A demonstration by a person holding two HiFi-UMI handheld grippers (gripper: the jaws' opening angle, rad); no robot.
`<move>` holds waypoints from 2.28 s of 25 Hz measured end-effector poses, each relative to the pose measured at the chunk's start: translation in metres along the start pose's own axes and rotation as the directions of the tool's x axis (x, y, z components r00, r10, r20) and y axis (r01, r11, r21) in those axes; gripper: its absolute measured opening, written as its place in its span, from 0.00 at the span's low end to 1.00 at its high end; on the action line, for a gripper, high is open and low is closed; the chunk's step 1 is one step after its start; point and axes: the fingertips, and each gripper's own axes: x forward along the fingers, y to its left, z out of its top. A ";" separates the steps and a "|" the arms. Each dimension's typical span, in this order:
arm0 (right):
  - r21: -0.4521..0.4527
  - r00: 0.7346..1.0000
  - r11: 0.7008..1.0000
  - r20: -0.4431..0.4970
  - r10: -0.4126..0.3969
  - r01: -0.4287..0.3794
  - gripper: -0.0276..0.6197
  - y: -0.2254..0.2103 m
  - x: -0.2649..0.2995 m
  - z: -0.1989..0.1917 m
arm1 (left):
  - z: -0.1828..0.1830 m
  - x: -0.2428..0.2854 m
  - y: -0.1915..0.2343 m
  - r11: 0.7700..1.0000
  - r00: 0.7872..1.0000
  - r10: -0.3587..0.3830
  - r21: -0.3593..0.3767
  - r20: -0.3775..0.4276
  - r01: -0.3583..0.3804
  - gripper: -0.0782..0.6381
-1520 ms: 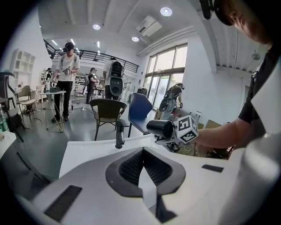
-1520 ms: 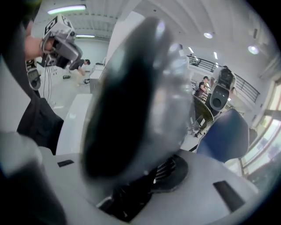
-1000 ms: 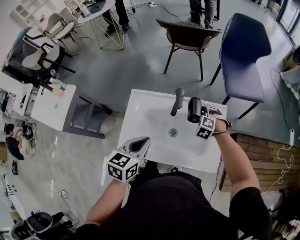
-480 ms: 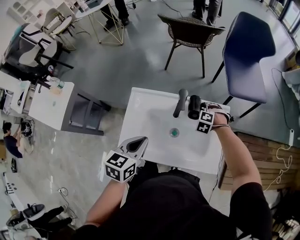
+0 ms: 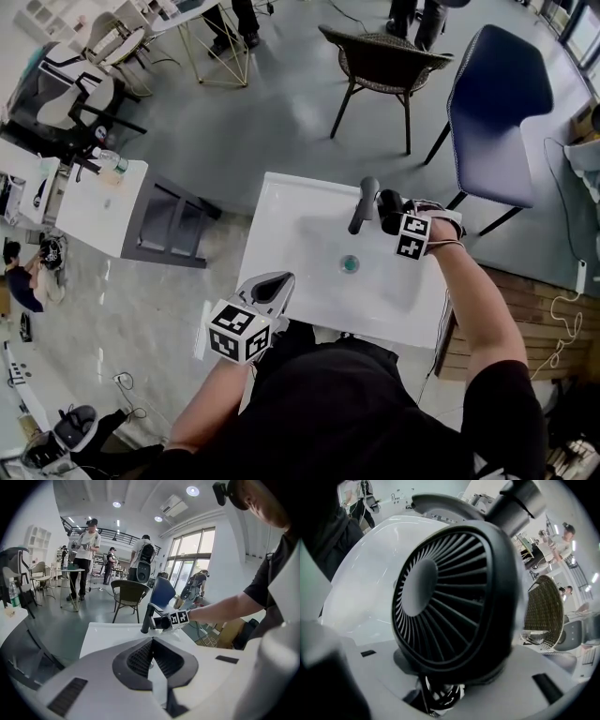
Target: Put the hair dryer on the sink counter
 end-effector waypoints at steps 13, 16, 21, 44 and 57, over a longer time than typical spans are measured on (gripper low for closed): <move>0.013 0.996 0.996 0.021 0.091 -0.091 0.44 0.017 -0.011 0.001 | -0.008 0.002 -0.008 1.000 1.000 -0.016 0.003 -0.011 0.016 0.11; -0.014 0.997 0.997 0.002 0.079 -0.079 0.44 0.022 -0.007 -0.004 | -0.009 0.002 -0.010 1.000 1.000 -0.018 0.006 -0.012 0.018 0.11; 0.027 0.996 0.996 0.016 0.085 -0.085 0.46 0.018 -0.011 -0.007 | -0.013 -0.001 -0.009 1.000 1.000 -0.010 0.000 -0.016 0.010 0.11; -0.005 0.991 0.991 0.002 -0.132 0.132 0.37 0.018 -0.036 -0.021 | -0.013 -0.004 -0.041 0.998 1.000 -0.027 0.050 0.002 0.026 0.11; 0.653 0.789 0.757 0.466 -0.400 -0.002 0.30 0.073 -0.192 0.028 | -0.018 -0.020 -0.062 0.997 0.999 -0.012 0.082 0.039 0.009 0.11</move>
